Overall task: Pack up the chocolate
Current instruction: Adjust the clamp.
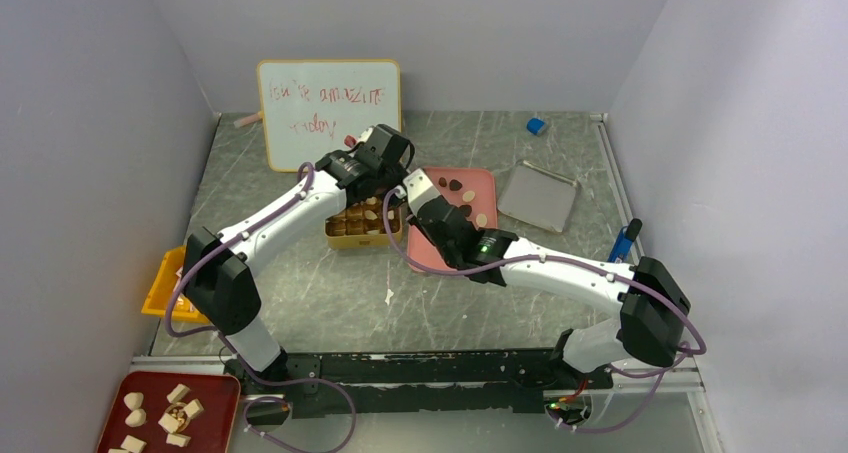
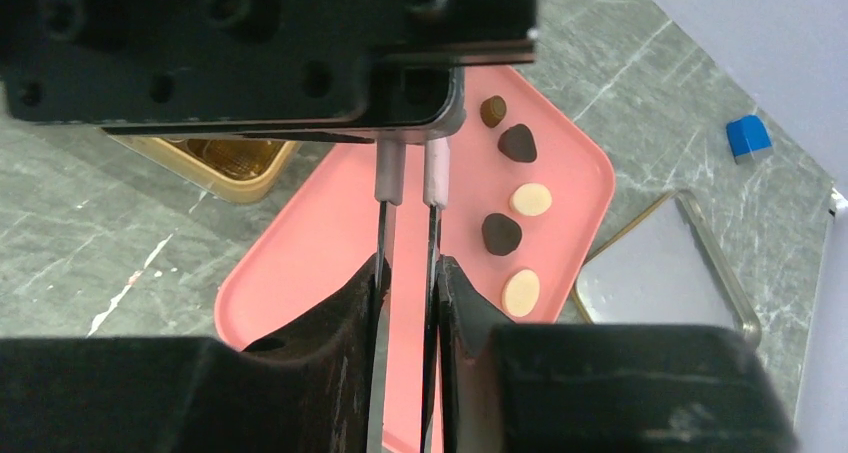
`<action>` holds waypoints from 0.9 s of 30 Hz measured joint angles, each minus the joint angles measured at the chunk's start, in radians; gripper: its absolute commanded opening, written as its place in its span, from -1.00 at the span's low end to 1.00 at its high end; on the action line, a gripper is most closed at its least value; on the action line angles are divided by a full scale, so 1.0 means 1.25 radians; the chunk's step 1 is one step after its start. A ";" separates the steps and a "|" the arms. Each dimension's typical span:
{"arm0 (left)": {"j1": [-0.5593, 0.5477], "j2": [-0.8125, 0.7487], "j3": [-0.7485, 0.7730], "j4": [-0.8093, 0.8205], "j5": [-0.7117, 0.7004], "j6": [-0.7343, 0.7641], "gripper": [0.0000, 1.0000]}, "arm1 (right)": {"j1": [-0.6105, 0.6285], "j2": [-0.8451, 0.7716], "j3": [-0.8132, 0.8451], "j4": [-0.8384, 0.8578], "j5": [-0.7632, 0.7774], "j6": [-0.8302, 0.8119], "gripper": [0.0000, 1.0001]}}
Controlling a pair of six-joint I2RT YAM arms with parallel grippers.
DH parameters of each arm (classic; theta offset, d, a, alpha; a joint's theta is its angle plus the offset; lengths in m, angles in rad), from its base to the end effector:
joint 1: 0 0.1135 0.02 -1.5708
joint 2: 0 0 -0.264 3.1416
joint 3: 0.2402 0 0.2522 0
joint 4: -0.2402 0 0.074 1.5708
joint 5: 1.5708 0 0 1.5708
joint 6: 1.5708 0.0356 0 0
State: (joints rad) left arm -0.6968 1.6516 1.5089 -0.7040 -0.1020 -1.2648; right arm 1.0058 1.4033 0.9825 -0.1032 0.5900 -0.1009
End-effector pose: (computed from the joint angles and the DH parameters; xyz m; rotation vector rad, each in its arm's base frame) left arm 0.2821 -0.2313 0.3192 -0.7651 2.4444 -0.7332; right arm 0.1847 0.2544 0.2767 -0.7413 1.8573 -0.0414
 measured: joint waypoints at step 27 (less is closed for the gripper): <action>-0.017 0.000 -0.016 0.062 0.022 -0.003 -0.90 | -0.017 -0.048 0.012 -0.105 -0.018 0.060 -0.81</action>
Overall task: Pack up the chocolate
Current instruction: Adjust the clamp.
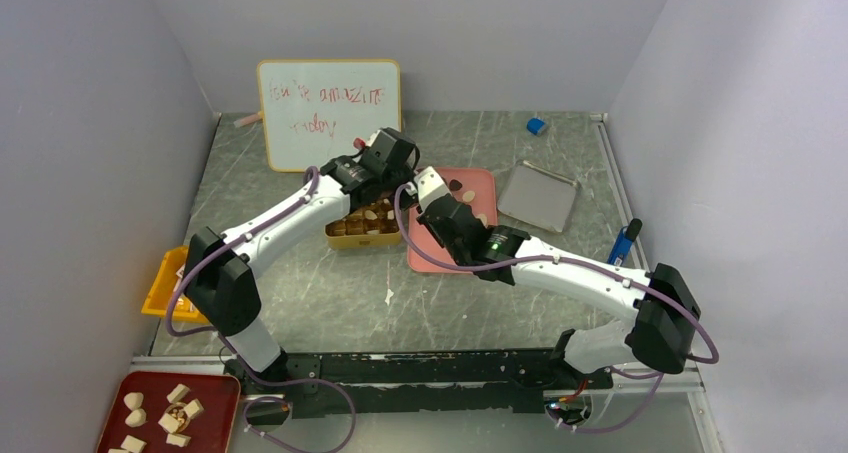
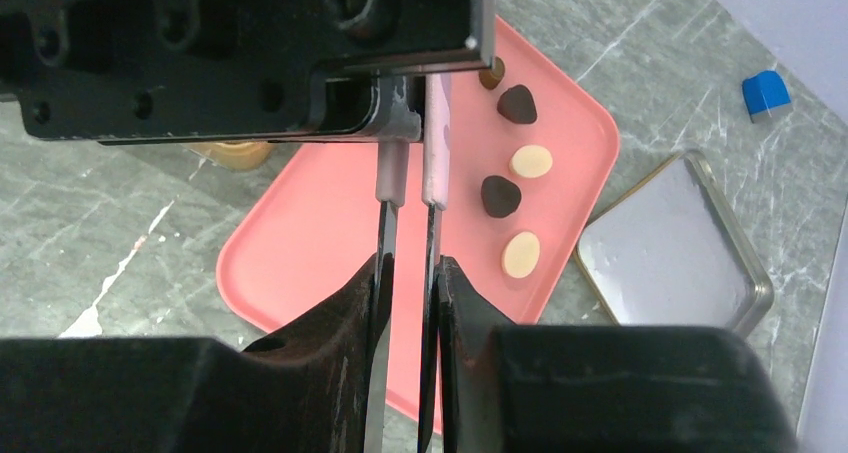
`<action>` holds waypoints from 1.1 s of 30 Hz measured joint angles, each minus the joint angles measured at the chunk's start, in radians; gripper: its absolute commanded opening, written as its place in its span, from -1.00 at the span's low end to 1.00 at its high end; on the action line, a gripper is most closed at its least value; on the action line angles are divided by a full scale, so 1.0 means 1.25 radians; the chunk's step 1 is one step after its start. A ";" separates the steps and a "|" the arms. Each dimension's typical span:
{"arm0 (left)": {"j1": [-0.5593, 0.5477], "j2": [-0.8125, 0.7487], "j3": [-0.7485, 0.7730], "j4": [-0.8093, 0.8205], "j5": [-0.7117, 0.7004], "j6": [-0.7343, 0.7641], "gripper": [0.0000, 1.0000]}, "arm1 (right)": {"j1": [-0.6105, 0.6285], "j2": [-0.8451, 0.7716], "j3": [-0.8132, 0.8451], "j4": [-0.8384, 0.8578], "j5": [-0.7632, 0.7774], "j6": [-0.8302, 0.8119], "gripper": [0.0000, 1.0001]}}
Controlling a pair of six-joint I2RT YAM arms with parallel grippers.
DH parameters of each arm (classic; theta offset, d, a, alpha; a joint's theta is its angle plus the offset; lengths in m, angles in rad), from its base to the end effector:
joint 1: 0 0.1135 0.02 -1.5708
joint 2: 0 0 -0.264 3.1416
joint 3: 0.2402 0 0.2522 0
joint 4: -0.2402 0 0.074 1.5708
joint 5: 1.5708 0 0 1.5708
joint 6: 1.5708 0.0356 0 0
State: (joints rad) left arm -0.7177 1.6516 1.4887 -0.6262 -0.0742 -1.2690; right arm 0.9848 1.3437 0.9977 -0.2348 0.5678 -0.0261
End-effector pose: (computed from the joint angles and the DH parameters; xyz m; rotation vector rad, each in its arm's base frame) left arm 0.2804 -0.2413 0.3184 -0.7267 2.4271 -0.8233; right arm 0.1809 0.2380 0.2870 -0.7020 1.9279 -0.0201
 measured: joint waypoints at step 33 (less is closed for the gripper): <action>-0.019 0.000 -0.018 0.032 -0.010 -0.027 -0.90 | -0.003 -0.005 0.029 -0.078 0.028 0.015 -0.23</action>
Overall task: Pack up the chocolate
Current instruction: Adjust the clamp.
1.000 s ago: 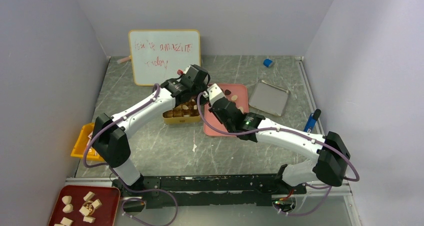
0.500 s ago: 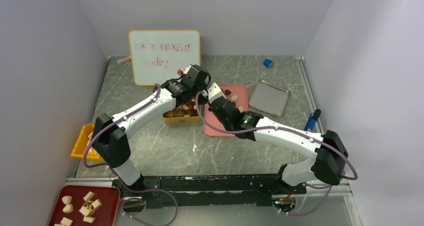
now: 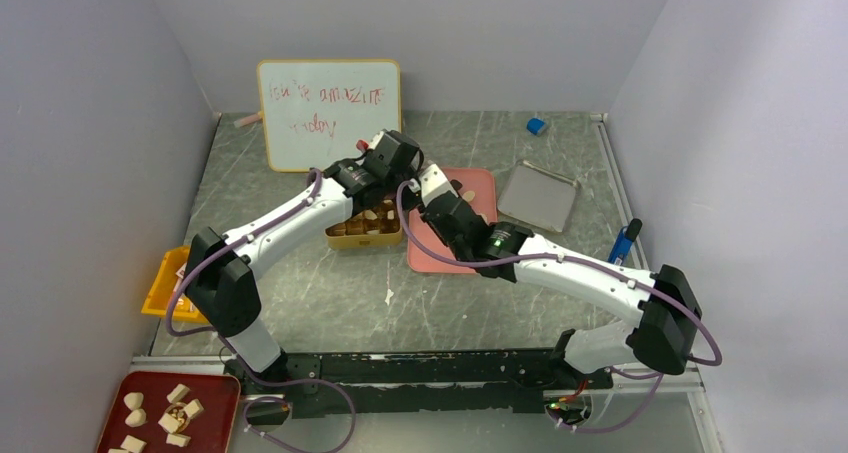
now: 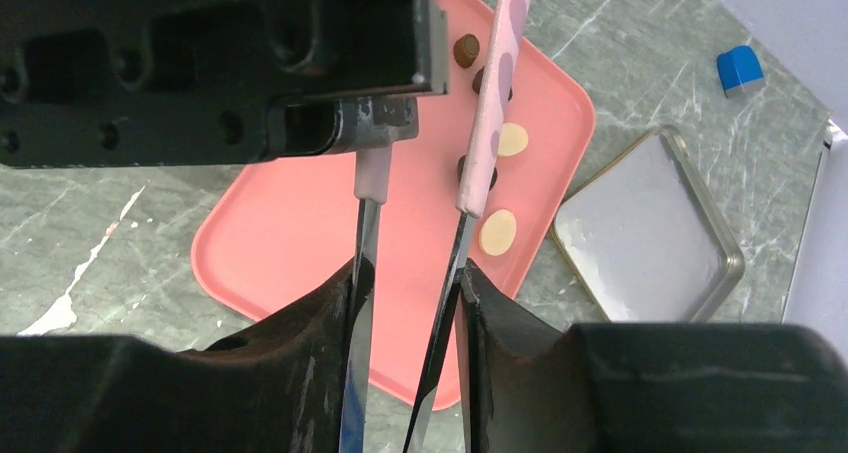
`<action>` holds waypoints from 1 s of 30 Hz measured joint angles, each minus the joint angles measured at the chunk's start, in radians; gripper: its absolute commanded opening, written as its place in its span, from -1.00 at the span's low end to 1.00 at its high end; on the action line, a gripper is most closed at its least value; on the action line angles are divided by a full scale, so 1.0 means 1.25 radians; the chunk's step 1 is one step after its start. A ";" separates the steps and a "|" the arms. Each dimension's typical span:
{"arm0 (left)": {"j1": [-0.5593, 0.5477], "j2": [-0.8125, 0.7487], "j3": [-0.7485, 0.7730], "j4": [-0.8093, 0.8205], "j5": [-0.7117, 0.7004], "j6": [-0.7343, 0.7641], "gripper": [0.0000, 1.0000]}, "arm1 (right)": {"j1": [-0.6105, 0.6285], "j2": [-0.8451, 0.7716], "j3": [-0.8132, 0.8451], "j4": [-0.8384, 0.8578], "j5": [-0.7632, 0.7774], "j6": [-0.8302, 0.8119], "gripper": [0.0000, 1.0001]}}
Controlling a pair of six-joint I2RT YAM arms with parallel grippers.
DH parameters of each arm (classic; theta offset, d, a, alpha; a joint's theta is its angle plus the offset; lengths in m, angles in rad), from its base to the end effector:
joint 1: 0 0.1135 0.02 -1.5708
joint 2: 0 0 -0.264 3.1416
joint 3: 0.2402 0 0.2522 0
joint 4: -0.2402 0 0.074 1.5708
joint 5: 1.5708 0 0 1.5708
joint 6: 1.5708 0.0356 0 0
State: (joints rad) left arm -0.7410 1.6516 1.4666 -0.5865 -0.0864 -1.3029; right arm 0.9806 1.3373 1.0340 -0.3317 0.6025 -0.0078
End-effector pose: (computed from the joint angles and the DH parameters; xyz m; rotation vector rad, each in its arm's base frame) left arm 0.2762 -0.2486 0.3142 -0.7438 2.4114 -0.8523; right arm 0.1803 0.2329 0.2931 -0.6914 1.9643 -0.0791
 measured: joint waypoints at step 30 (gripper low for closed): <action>0.005 0.030 0.017 -0.032 -0.005 0.015 -0.90 | -0.005 0.005 0.075 -0.008 0.009 0.000 -0.10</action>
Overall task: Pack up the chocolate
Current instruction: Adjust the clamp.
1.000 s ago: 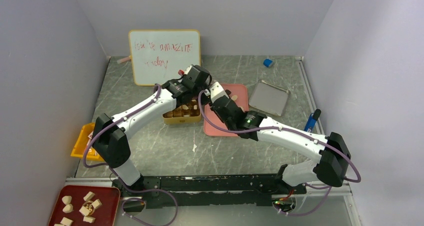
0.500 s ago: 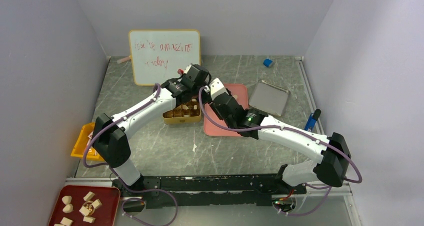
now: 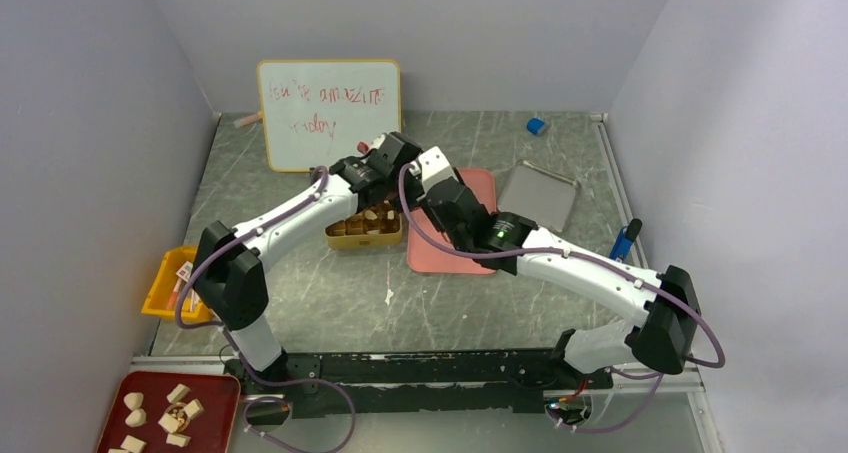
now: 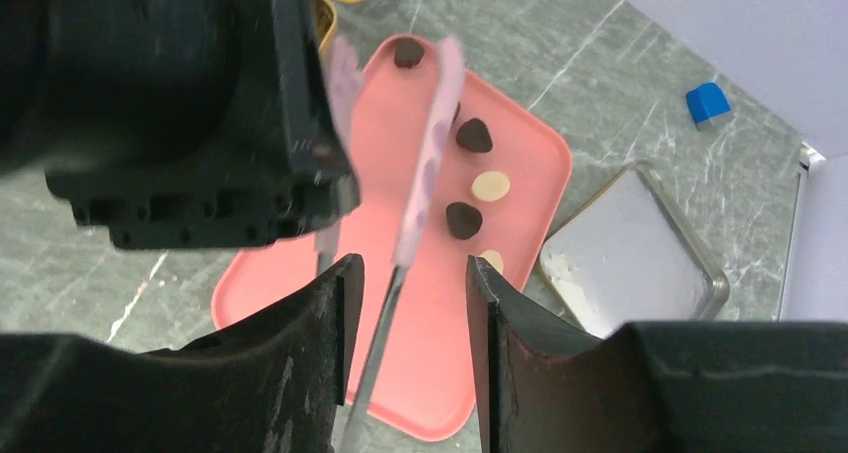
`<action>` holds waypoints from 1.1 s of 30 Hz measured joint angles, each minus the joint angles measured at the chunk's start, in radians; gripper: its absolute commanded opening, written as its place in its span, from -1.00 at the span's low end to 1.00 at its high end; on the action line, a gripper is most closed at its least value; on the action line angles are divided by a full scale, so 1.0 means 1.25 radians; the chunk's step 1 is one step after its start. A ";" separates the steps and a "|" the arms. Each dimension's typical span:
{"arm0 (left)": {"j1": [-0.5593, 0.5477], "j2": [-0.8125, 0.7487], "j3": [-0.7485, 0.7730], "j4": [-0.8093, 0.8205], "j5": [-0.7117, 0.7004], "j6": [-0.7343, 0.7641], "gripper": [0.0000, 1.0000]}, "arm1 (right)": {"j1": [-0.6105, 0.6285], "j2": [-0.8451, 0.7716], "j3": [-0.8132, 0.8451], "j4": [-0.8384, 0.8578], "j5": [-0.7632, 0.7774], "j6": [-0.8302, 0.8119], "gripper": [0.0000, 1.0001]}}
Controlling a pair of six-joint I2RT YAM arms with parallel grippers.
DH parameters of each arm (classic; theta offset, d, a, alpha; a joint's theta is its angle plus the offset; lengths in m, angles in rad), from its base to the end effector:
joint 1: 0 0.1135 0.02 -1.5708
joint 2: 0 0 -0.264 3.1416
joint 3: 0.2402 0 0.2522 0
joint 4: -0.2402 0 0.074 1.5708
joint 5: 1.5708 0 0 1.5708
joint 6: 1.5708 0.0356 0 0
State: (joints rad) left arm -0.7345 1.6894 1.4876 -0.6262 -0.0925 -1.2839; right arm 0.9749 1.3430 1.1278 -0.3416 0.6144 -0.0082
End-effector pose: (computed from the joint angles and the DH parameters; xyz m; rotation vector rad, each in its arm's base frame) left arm 0.2822 -0.2504 0.3047 -0.7393 2.4530 -0.7813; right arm 0.1854 0.2368 0.3225 -0.6292 1.9170 -0.0452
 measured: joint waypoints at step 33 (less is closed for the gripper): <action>0.001 0.112 0.148 -0.096 0.023 0.012 -0.90 | 0.027 -0.101 -0.056 -0.019 -0.035 0.052 -0.19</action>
State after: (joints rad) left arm -0.7334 1.8297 1.6730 -0.7467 -0.0635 -1.2686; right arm 1.0092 1.2171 1.0573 -0.3649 0.5709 0.0570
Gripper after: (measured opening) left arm 0.085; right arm 0.410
